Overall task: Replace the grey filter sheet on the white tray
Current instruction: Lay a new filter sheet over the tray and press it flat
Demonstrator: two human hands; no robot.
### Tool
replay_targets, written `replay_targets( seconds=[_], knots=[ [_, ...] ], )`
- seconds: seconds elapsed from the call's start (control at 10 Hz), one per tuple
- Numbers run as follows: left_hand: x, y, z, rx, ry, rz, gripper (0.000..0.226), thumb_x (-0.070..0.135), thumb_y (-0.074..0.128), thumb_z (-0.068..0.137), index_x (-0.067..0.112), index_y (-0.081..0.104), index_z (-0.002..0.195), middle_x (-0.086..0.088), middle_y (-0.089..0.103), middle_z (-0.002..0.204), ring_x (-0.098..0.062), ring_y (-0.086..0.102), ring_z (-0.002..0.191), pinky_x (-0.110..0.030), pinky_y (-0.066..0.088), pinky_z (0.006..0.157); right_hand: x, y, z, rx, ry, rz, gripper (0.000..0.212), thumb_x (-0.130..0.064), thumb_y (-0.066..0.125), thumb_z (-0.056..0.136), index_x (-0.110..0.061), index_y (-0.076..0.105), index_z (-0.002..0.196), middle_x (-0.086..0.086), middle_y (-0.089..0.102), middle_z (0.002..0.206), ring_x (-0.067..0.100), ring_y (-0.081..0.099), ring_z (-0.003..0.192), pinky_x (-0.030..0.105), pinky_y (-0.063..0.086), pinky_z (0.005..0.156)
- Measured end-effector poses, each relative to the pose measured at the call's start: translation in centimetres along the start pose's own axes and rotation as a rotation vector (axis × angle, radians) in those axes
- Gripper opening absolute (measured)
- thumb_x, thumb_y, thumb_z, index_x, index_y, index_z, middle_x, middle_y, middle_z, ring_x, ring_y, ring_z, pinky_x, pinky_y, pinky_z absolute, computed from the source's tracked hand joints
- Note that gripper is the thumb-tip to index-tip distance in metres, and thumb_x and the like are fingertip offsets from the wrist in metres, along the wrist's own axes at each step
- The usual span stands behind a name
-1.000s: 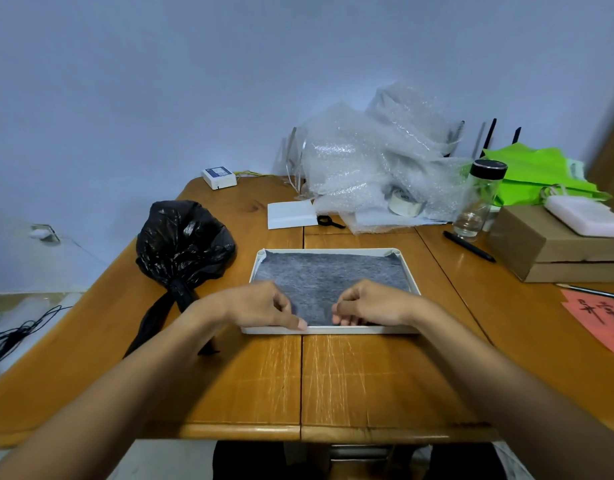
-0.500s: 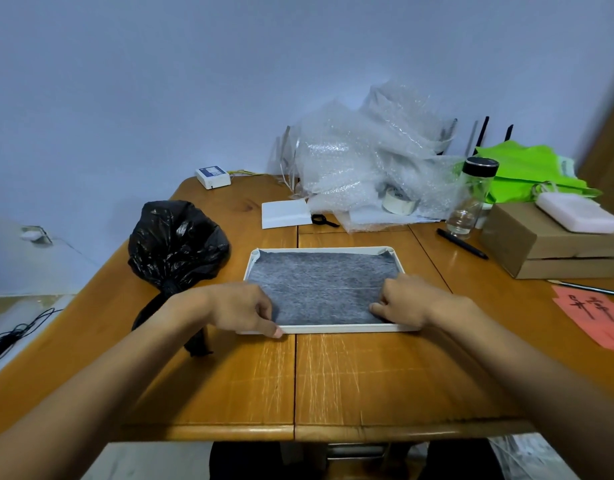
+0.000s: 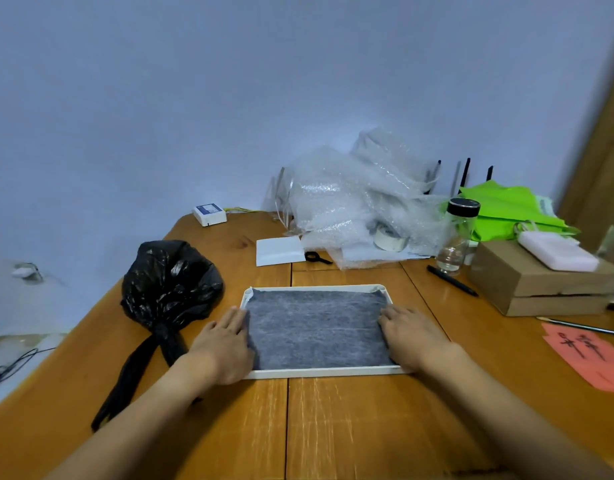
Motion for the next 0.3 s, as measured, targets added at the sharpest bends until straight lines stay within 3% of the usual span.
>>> replay_targets(
  seconds=[0.1,0.2,0.3],
  knots=[
    [-0.5,-0.4,-0.7,0.040,-0.046,-0.045,0.066,0.049,0.026,0.105,0.021,0.014,0.164,-0.005,-0.016,0.170,-0.023,-0.015,0.157,-0.047,0.007,0.126,0.3,-0.7,-0.1,0.050,0.038,-0.057,0.041,-0.018,0.046,0.098,-0.011,0.053,0.138,0.010,0.051,0.144,0.026,0.043,0.135,0.040,0.034,0.115],
    [-1.0,-0.5,-1.3,0.053,-0.087,-0.119,0.065,0.053,0.029,0.104,0.030,0.017,0.163,-0.006,-0.013,0.171,-0.026,-0.012,0.158,-0.049,0.009,0.126,-0.1,-0.6,-0.3,0.028,0.032,-0.135,0.040,-0.020,0.043,0.100,-0.010,0.057,0.137,0.017,0.042,0.153,0.032,0.036,0.140,0.043,0.031,0.117],
    [-1.2,-1.2,-2.4,0.167,-0.083,-0.185,0.064,0.057,0.030,0.104,0.034,0.017,0.162,-0.007,-0.009,0.172,-0.026,-0.007,0.158,-0.047,0.009,0.127,0.2,-1.2,-0.7,0.029,0.020,-0.105,0.045,-0.021,0.047,0.099,-0.010,0.055,0.141,0.017,0.017,0.166,0.030,0.019,0.152,0.043,0.020,0.122]
  ],
)
Point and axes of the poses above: each hand's wrist, its own z-axis towards the middle knuckle, its own y-axis out of the palm, x = y × z, the point moved 8 cm from there along z, towards the middle knuckle
